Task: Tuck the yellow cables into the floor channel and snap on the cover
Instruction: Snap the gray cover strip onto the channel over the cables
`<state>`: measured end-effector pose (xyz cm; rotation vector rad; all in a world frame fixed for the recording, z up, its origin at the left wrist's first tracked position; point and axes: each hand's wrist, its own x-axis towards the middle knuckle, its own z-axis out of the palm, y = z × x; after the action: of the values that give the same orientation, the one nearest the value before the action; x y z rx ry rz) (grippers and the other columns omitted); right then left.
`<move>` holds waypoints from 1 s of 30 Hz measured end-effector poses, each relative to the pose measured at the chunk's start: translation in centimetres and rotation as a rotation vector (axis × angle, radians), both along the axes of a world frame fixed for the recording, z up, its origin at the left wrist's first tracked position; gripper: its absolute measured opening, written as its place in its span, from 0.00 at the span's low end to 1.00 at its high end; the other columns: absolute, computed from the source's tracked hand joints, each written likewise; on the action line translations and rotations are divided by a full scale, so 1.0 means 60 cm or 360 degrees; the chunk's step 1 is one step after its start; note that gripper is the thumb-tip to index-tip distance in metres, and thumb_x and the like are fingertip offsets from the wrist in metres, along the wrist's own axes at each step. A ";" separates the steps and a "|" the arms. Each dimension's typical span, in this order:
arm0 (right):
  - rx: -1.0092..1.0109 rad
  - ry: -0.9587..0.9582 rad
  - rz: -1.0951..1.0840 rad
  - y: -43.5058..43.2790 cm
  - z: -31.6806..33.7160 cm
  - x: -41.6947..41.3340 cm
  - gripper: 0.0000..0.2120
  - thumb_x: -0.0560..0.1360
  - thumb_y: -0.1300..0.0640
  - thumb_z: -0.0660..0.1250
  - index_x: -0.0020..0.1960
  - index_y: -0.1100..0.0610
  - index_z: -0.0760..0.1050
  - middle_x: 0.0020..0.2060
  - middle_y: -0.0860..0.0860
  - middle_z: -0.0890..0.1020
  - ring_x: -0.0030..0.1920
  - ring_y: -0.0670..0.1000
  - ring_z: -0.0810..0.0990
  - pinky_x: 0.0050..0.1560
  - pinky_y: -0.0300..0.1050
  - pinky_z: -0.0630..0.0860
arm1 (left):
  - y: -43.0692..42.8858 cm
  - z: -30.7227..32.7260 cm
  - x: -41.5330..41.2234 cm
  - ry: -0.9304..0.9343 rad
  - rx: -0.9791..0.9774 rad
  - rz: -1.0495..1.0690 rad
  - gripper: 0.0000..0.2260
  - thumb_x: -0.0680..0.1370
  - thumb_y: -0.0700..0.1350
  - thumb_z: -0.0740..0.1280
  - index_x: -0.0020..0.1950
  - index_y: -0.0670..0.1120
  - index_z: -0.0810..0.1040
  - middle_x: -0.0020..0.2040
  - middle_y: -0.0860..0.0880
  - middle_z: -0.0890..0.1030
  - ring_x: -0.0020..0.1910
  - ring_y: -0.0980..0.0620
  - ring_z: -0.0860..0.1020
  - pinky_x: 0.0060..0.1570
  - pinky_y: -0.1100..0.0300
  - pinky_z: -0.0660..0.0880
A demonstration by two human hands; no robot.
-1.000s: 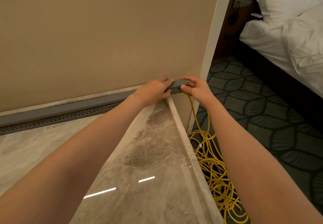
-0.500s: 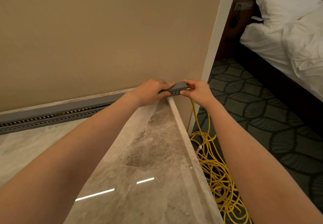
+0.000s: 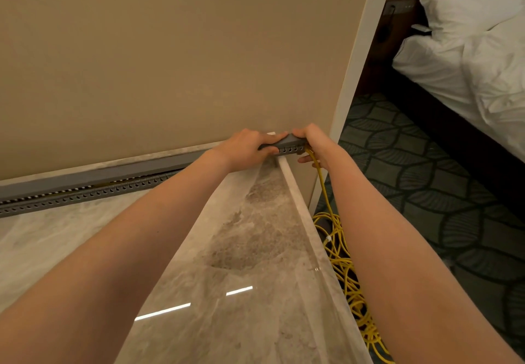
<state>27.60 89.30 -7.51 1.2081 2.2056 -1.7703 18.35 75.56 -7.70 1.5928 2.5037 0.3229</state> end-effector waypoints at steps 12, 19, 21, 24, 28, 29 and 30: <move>-0.0456 -0.0035 0.0202 0.027 0.014 0.004 0.08 0.76 0.51 0.62 0.42 0.54 0.73 0.39 0.49 0.79 0.37 0.49 0.80 0.61 0.51 0.65 | -0.029 -0.014 0.002 0.0214 0.0132 -0.0078 0.20 0.82 0.47 0.57 0.74 0.51 0.64 0.55 0.41 0.80 0.52 0.41 0.78 0.50 0.53 0.74; -0.0477 0.0024 0.0010 0.019 0.015 -0.004 0.08 0.76 0.58 0.64 0.40 0.60 0.73 0.37 0.54 0.78 0.35 0.53 0.78 0.47 0.42 0.74 | -0.033 -0.020 0.007 0.0326 0.0248 -0.0162 0.19 0.80 0.47 0.60 0.71 0.46 0.70 0.52 0.38 0.80 0.46 0.38 0.80 0.44 0.50 0.77; -0.0458 0.0021 -0.0022 0.013 0.017 -0.004 0.09 0.76 0.59 0.64 0.39 0.60 0.72 0.36 0.54 0.77 0.34 0.53 0.77 0.46 0.42 0.74 | -0.030 -0.019 0.006 0.0274 0.0217 -0.0105 0.19 0.81 0.45 0.60 0.73 0.49 0.66 0.57 0.39 0.79 0.53 0.39 0.78 0.51 0.51 0.75; -0.0363 0.0005 -0.0061 0.003 0.020 -0.005 0.10 0.77 0.59 0.62 0.38 0.60 0.70 0.35 0.54 0.77 0.33 0.52 0.76 0.45 0.42 0.73 | -0.029 -0.021 0.010 0.0264 0.0240 -0.0073 0.19 0.81 0.45 0.59 0.73 0.50 0.66 0.57 0.41 0.79 0.53 0.40 0.78 0.51 0.52 0.73; -0.0185 -0.0077 -0.0070 -0.010 0.027 -0.012 0.12 0.79 0.58 0.58 0.37 0.60 0.67 0.33 0.55 0.76 0.30 0.51 0.74 0.36 0.42 0.70 | -0.029 -0.024 0.006 0.0293 0.0229 -0.0066 0.19 0.81 0.45 0.59 0.73 0.50 0.66 0.58 0.42 0.79 0.53 0.40 0.78 0.50 0.51 0.74; -0.0119 -0.0109 -0.0055 -0.013 0.028 -0.014 0.13 0.79 0.58 0.57 0.37 0.60 0.67 0.32 0.55 0.75 0.30 0.51 0.73 0.36 0.43 0.70 | -0.029 -0.022 0.006 0.0282 0.0220 -0.0065 0.19 0.81 0.45 0.59 0.73 0.50 0.66 0.59 0.42 0.79 0.55 0.40 0.77 0.51 0.51 0.74; -0.0061 -0.0126 -0.0043 -0.015 0.028 -0.016 0.14 0.80 0.59 0.56 0.36 0.60 0.66 0.32 0.55 0.75 0.29 0.51 0.72 0.37 0.45 0.70 | -0.028 -0.022 0.006 0.0271 0.0221 -0.0069 0.19 0.81 0.45 0.59 0.73 0.50 0.66 0.59 0.42 0.79 0.56 0.41 0.77 0.53 0.52 0.73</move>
<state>26.63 88.39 -5.83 1.2822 2.1125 -1.7342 18.70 73.90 -8.99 1.7955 2.6181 0.3778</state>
